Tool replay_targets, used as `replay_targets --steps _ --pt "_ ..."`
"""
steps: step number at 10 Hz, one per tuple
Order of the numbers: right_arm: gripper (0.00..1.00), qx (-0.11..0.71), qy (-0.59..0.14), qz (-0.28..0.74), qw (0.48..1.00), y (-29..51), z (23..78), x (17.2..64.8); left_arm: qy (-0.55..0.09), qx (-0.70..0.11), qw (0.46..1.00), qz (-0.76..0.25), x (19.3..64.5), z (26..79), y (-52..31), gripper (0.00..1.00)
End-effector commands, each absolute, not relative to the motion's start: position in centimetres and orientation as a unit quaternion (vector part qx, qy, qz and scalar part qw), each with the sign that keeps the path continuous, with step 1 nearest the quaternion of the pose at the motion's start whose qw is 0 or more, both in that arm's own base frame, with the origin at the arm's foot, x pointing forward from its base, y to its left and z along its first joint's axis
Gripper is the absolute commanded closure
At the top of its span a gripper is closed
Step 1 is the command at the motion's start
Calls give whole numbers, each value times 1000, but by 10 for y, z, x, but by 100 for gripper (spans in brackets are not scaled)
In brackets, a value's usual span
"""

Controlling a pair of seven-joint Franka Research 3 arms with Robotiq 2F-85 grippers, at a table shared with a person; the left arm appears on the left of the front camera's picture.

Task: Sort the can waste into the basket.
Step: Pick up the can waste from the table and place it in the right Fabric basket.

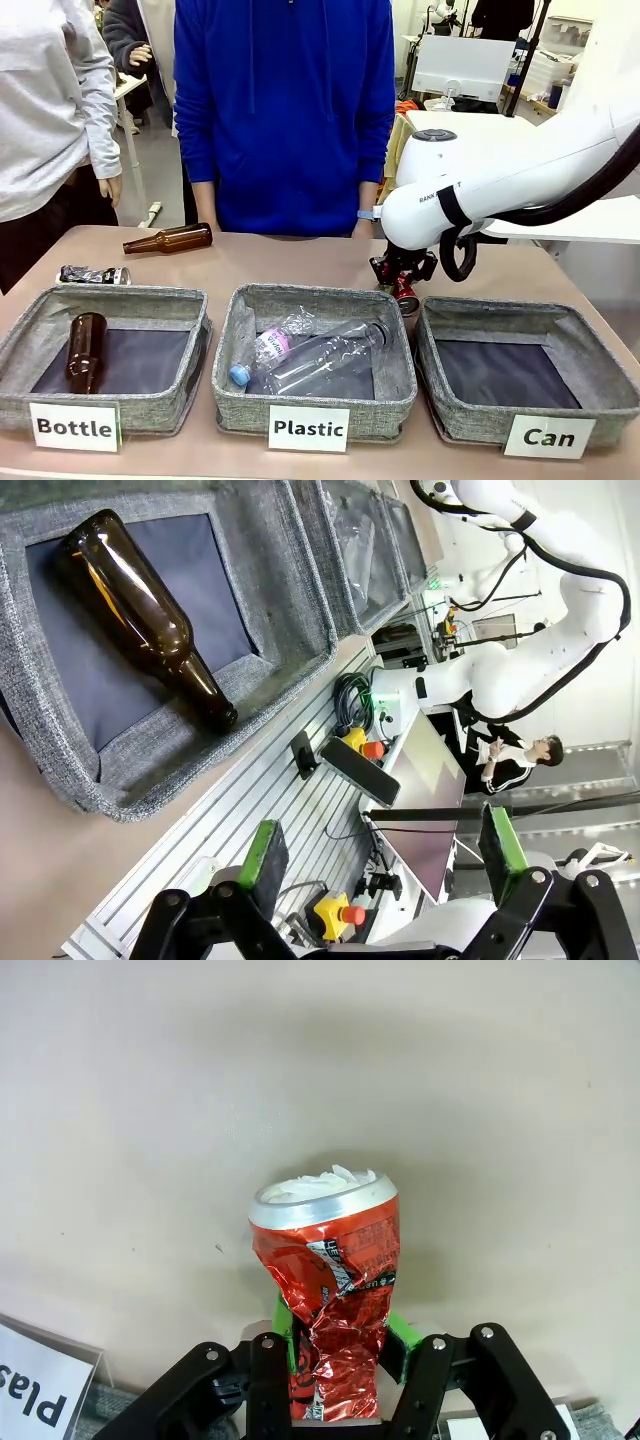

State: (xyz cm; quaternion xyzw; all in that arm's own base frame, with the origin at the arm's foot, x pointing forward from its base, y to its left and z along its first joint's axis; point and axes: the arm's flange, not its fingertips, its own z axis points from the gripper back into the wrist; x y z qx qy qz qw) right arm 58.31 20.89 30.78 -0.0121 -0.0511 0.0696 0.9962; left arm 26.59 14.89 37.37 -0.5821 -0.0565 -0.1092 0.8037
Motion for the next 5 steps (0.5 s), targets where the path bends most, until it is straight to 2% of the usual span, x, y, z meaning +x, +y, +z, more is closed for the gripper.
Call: replay_targets --steps 1,4,5 --pt "100 -12 -81 52 995 201 332 573 -58 -586 802 -103 266 376 151 0" --pt "100 36 -213 74 974 160 424 507 -58 -586 802 -103 266 376 151 0" --pt "100 78 -180 151 969 140 450 476 -58 -586 802 -103 266 376 151 0"
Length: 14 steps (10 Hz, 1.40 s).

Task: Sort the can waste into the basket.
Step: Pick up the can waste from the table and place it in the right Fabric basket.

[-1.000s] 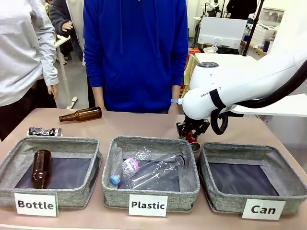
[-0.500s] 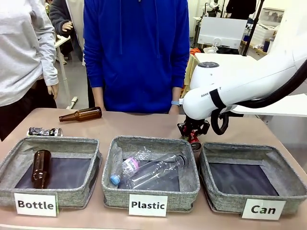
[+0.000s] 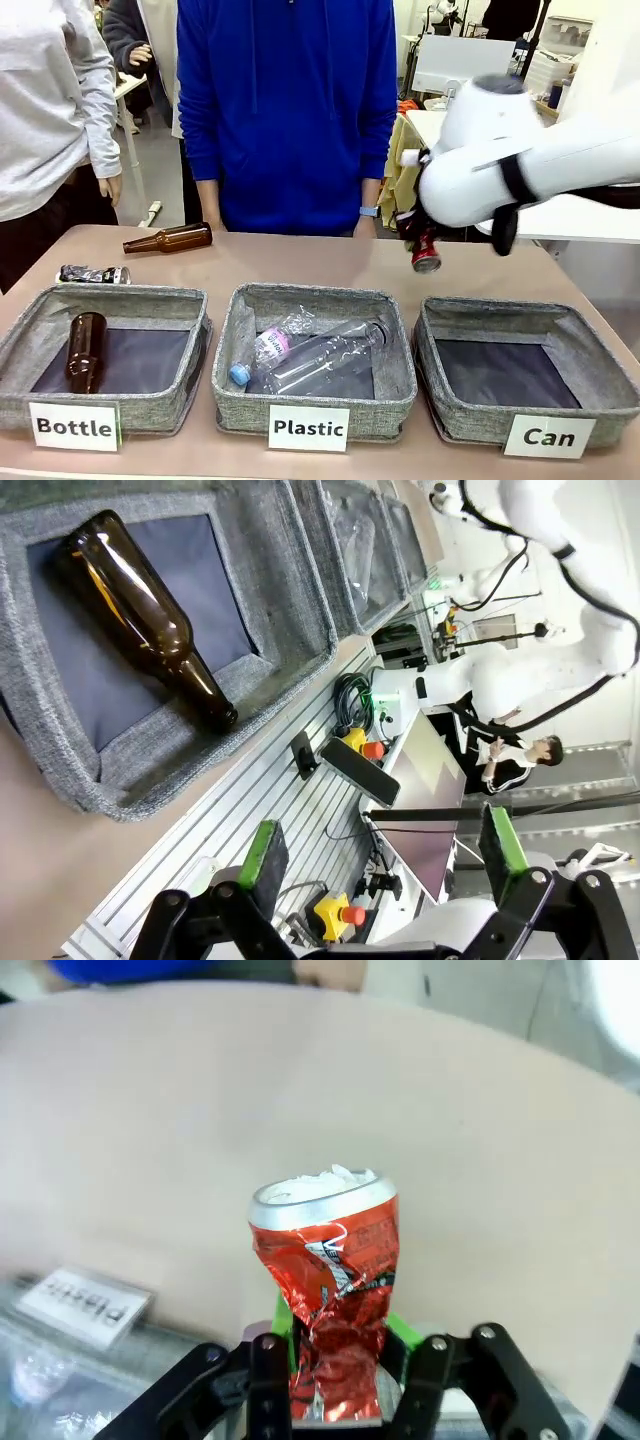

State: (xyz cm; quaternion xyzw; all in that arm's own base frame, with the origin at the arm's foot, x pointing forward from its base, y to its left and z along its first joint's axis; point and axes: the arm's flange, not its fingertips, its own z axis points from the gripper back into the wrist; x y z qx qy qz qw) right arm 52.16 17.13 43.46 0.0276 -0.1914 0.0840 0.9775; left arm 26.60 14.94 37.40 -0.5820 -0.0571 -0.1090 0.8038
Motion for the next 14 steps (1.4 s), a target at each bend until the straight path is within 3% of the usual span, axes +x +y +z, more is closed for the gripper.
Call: replay_targets --steps 1,5,8,12,13,14 --pt "100 63 -128 250 958 123 462 448 -58 -586 802 -103 266 376 151 0" --pt "100 -19 -85 455 886 61 450 367 -58 -586 802 -103 266 376 151 0" --pt "100 -39 -118 508 853 43 430 355 -58 -586 802 -103 266 376 151 0" --pt "100 -53 -108 529 840 43 426 359 -58 -586 802 -103 266 376 151 0" --pt "39 -47 -109 532 838 44 426 359 -58 -586 802 -103 266 376 151 0" --pt "12 -57 -105 543 831 45 424 360 -58 -586 802 -103 266 376 151 0"
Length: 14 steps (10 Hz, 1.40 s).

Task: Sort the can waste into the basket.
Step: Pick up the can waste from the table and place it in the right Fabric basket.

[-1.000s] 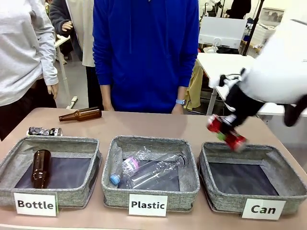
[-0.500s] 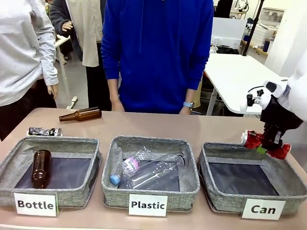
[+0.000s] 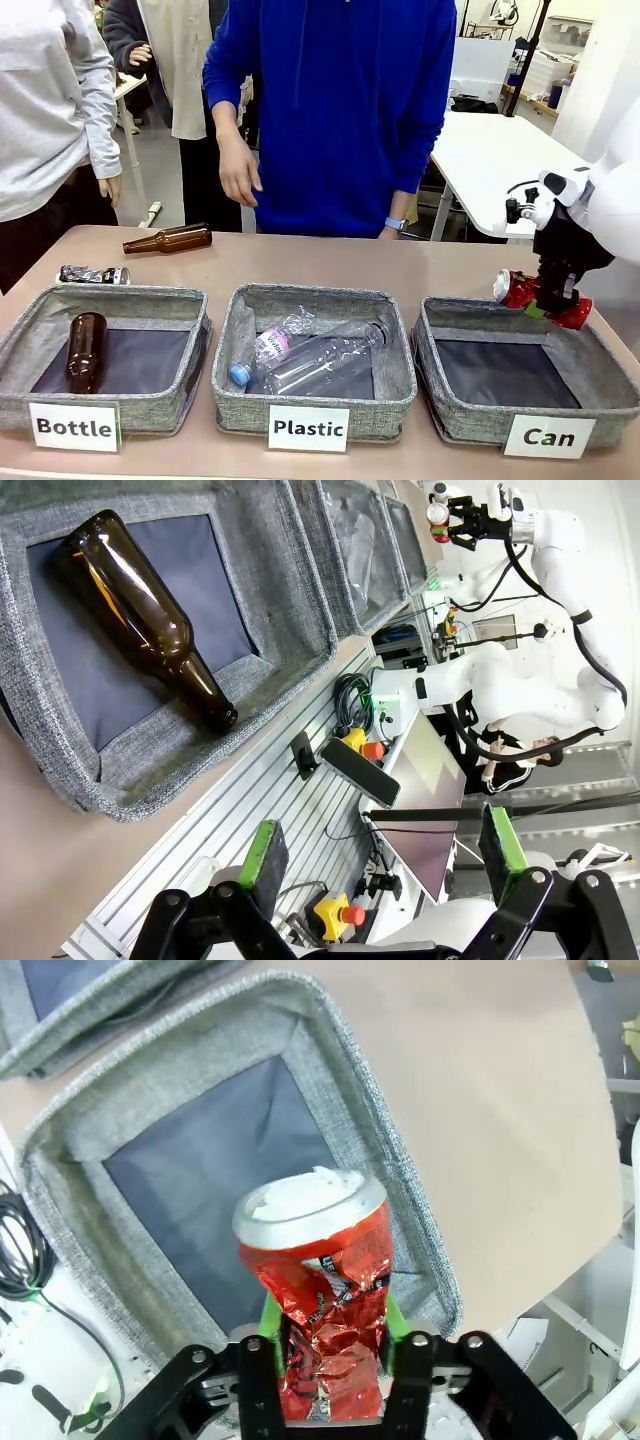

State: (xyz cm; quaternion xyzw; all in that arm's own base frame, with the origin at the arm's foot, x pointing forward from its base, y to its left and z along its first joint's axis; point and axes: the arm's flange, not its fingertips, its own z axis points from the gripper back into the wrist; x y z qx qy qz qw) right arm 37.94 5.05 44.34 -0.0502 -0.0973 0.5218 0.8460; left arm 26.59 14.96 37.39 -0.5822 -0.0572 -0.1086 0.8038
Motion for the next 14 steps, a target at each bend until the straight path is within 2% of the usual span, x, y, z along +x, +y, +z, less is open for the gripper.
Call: replay_targets --steps 1,5,8,9,10,11,12,13,14 --pt "0 -60 -102 549 827 46 422 359 -58 -586 802 -103 266 376 151 0" --pt "0 -71 -92 564 818 49 418 357 -58 -586 802 -103 266 376 151 0" --pt "0 -5 -119 514 849 49 424 355 -58 -586 802 -103 266 376 151 0" --pt "0 66 -133 456 878 46 432 351 -58 -586 802 -103 266 376 151 0" --pt "0 230 -144 352 896 35 448 340 -58 -586 802 -103 266 376 151 0" --pt "0 388 -161 227 879 17 458 329 -58 -586 802 -103 266 376 151 0" --pt "0 484 -157 53 859 6 464 324 -58 -586 802 -103 266 376 151 0" --pt "0 541 -138 -40 829 -9 463 322 -58 -586 802 -103 266 376 151 0" --pt "0 623 -140 -83 765 -29 458 320 -58 -586 802 -103 266 376 151 0"
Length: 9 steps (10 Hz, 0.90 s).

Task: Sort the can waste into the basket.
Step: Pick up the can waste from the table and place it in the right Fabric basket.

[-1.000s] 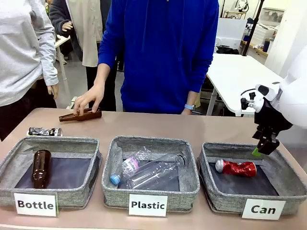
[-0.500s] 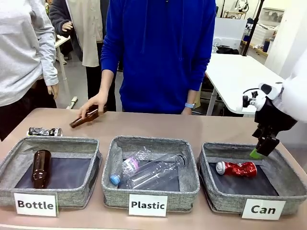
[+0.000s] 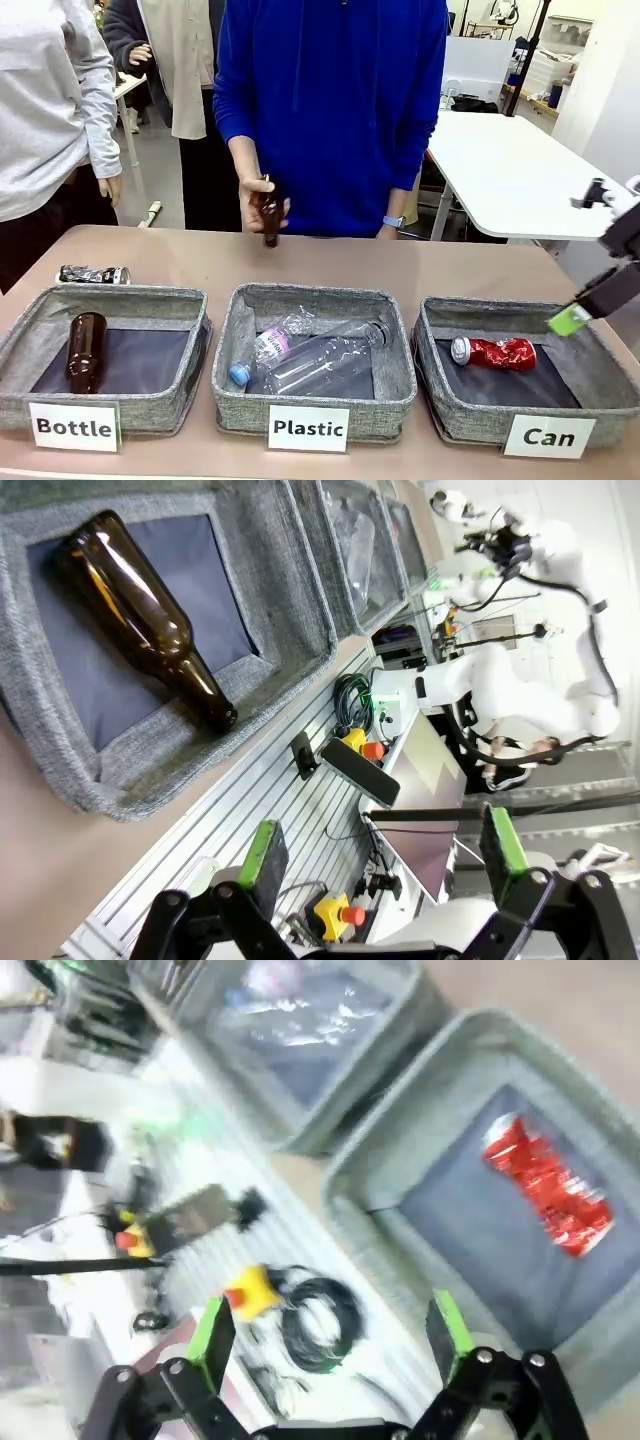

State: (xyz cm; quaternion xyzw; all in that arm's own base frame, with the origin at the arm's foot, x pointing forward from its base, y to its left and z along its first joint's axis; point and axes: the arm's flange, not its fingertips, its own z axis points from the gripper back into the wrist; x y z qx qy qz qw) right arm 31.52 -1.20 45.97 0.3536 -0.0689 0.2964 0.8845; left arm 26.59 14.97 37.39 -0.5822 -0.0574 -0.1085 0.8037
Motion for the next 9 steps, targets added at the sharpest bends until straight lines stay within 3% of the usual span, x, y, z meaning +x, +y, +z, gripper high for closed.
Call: replay_targets --steps 1,3,4,5,9 --pt "0 687 -156 -103 703 -45 452 317 -58 -586 802 -103 266 376 151 0" --pt "0 753 -199 -166 605 -63 442 317 -58 -586 802 -103 266 376 151 0" --pt "0 738 -240 -212 594 -61 439 321 -58 -586 802 -103 266 376 151 0" --pt "0 542 -63 144 826 -63 442 305 -58 -586 802 -103 266 376 151 0" --pt "0 542 -63 144 826 -63 442 305 -58 -586 802 -103 266 376 151 0"
